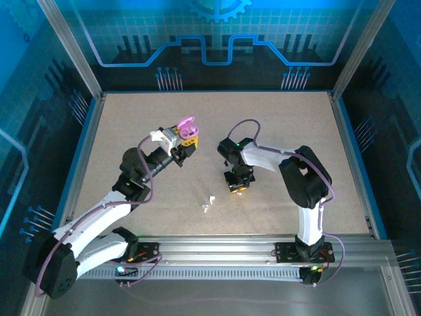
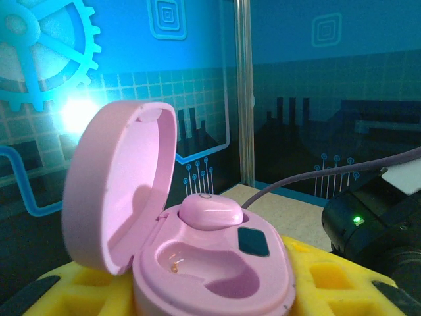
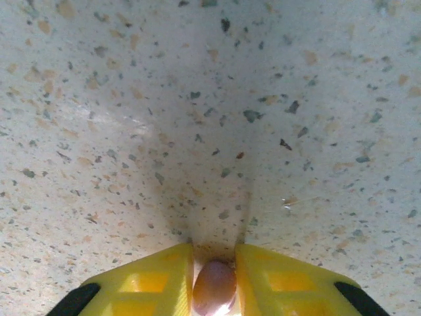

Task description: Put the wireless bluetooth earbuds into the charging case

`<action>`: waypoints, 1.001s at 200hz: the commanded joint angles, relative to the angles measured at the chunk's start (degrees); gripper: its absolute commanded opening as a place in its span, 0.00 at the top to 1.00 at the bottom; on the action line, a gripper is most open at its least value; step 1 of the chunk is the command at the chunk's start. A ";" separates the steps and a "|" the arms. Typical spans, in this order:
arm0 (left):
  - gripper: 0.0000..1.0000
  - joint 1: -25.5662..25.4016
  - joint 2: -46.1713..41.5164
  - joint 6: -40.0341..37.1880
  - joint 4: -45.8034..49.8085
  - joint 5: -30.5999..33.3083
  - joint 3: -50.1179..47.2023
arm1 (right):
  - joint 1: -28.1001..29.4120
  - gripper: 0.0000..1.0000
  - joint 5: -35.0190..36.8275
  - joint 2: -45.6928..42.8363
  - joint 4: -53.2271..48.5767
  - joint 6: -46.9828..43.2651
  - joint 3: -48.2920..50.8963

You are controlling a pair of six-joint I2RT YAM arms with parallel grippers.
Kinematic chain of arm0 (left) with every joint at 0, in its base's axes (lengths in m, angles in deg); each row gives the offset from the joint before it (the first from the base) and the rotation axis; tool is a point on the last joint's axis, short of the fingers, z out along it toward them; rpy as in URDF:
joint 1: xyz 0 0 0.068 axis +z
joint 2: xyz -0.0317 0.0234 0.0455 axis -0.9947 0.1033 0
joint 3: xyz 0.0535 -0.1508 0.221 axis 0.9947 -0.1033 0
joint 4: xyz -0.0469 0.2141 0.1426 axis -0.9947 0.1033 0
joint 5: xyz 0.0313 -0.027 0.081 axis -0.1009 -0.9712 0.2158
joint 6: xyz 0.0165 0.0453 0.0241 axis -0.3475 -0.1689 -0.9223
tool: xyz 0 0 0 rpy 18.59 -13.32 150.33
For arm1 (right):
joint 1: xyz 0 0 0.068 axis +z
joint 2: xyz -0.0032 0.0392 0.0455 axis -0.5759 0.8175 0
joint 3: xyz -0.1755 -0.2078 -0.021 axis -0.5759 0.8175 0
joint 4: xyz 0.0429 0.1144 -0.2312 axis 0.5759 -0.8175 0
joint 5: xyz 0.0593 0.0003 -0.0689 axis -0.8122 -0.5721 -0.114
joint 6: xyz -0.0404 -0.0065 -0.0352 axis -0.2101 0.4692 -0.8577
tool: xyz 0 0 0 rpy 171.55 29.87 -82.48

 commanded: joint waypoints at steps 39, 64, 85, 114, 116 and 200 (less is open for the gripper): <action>0.65 -0.22 1.09 0.16 -1.57 -0.17 -0.08 | -2.66 0.81 -5.41 -8.37 2.11 0.37 1.98; 0.65 -0.20 3.00 1.17 -2.22 -1.31 0.20 | -7.59 0.81 -19.26 -16.78 7.69 0.00 3.09; 0.65 -0.26 5.12 1.96 -2.90 -2.43 0.71 | -12.67 0.80 -36.80 -22.71 16.51 2.09 4.57; 0.65 -0.30 8.23 2.72 -5.24 -3.16 0.90 | -16.49 0.80 -54.56 -25.91 25.53 6.52 3.14; 0.65 -0.28 8.37 2.69 -5.43 -3.18 0.91 | -16.58 0.80 -55.42 -26.04 25.84 6.78 2.88; 0.66 -4.70 18.79 0.55 -11.53 -2.21 3.87 | -17.71 0.80 -66.19 -26.69 40.16 19.91 -2.38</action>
